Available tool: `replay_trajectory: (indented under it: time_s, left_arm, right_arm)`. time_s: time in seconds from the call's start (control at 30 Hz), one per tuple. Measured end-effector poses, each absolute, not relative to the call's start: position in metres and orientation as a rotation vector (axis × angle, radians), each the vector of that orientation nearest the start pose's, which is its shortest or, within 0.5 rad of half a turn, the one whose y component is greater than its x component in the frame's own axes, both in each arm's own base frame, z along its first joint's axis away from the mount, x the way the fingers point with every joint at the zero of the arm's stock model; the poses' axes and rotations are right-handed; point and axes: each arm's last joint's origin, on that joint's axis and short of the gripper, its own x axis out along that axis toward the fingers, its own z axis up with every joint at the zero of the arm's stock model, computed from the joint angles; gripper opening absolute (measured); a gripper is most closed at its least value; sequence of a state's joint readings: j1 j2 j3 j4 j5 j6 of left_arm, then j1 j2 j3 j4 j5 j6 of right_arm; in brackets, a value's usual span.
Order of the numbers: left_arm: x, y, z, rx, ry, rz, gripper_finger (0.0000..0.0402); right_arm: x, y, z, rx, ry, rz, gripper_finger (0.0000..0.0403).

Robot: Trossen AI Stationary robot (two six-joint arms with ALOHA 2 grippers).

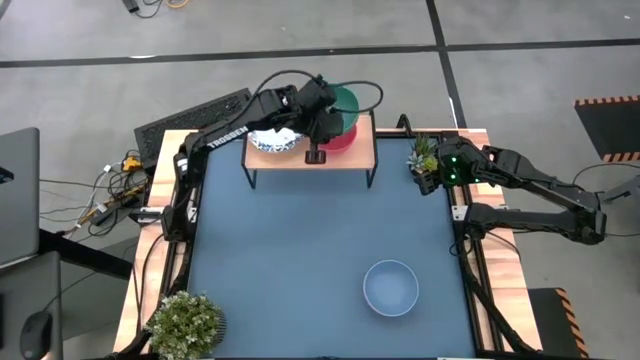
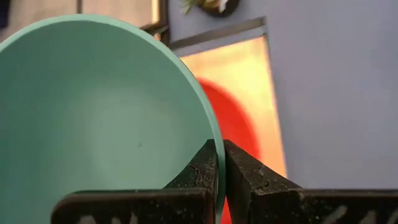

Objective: Place and stack bowls onto a shelf
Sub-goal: Stack the green bowl on the orange bowl on the shelf

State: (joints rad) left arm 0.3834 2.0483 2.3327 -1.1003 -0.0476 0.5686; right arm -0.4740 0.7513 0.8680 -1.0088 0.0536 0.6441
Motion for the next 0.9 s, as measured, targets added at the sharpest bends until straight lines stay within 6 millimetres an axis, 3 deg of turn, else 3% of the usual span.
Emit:
replay_trajectory:
  time_s: [0.9]
  left_arm:
    - [0.395,0.161,0.369,0.358,0.985,0.090,0.0000]
  right_arm:
    - [0.110,-0.058,0.297,0.776,0.699,-0.768,0.0260]
